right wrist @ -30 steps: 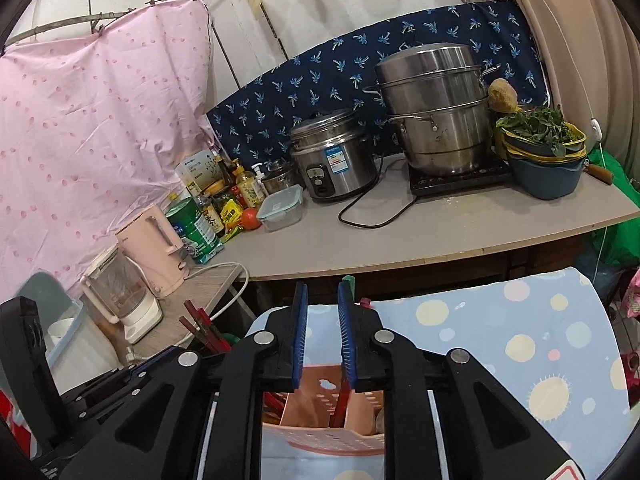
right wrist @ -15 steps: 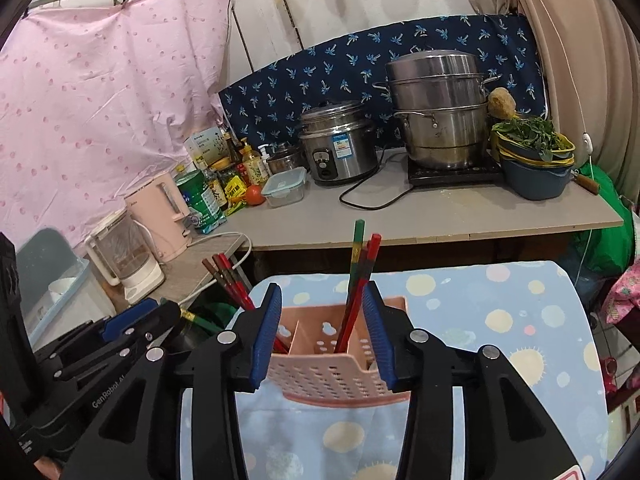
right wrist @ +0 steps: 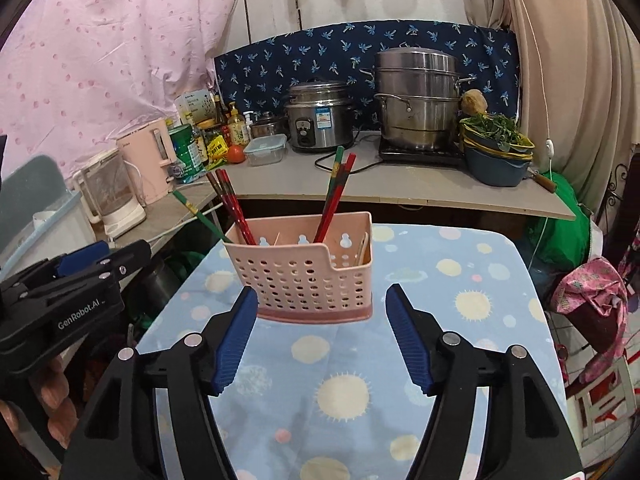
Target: Organize utensils
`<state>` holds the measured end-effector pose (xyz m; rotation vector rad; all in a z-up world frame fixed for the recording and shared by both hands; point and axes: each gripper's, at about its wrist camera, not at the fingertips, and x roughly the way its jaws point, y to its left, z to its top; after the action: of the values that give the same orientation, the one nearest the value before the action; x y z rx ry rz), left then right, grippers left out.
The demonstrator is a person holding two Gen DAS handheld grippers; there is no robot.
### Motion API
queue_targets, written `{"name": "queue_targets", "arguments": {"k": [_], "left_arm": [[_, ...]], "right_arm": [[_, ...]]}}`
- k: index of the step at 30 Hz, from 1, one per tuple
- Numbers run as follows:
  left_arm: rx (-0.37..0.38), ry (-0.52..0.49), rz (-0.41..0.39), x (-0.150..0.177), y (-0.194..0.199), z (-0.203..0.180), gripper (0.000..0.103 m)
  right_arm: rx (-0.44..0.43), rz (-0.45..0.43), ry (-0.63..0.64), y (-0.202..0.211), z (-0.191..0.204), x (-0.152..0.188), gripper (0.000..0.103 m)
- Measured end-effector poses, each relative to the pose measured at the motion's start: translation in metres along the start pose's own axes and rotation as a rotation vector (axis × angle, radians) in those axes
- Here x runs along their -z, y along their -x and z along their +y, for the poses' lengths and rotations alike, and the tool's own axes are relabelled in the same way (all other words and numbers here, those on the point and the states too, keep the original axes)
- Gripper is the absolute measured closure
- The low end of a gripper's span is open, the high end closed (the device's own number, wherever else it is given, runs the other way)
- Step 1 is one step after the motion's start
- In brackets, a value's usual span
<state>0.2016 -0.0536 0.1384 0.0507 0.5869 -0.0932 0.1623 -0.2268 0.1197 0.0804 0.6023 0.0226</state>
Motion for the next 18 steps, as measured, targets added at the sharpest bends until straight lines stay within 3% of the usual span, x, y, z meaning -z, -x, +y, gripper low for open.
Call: {"name": "queue_targets", "arguments": {"k": [9,18], "left_arm": [[-0.018,-0.033,0.009,0.033,0.026,-0.006,0.031],[-0.012,-0.015,0.066,0.056,0.026,-0.005,0.029]], "right_arm": [[0.048,0.032,-0.008,0.021,0.003,0.032,0.036],[0.068,0.046,-0.004,0.031,0.005,0.05,0.036]]}}
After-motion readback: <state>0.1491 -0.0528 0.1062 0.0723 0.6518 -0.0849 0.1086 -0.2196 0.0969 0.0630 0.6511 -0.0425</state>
